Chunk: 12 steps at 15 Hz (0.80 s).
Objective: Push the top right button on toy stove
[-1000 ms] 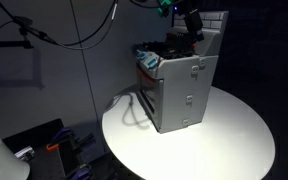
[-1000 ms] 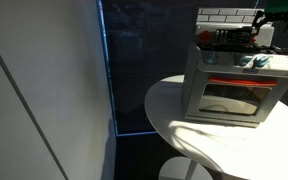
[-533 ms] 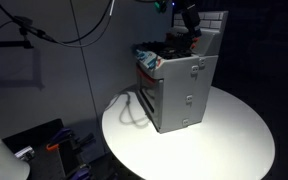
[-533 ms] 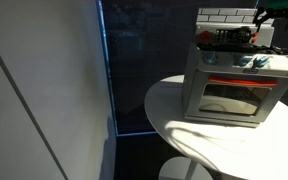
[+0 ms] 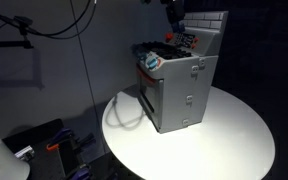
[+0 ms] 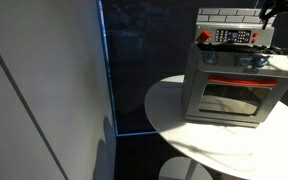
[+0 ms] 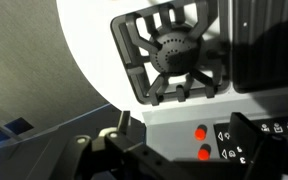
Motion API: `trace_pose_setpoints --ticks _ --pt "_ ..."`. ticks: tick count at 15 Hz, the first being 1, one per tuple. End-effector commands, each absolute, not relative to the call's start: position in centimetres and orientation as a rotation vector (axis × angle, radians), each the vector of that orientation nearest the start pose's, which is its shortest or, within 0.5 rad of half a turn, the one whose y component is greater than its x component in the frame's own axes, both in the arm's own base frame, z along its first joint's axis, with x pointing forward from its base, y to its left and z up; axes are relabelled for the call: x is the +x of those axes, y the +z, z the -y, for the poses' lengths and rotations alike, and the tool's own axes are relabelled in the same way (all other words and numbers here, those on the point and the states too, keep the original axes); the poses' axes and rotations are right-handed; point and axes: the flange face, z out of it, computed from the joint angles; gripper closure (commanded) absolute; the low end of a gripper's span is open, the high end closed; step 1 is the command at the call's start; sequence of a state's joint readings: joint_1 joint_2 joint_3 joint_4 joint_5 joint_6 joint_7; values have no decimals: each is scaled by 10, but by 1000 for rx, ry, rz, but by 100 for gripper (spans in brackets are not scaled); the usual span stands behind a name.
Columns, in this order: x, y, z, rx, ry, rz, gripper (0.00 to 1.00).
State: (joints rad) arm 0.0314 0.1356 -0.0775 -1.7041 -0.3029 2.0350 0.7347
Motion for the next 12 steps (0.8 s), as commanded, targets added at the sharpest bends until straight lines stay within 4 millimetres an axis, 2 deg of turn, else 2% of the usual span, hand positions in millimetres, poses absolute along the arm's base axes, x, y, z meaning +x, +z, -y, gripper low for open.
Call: trace_pose_setpoints --ticks 1,8,12 --pt "587 538 39 -3156 -348 -927 0" --pt "529 556 37 -3141 -110 -631 0" --pt "498 569 39 -3140 -25 -573 0"
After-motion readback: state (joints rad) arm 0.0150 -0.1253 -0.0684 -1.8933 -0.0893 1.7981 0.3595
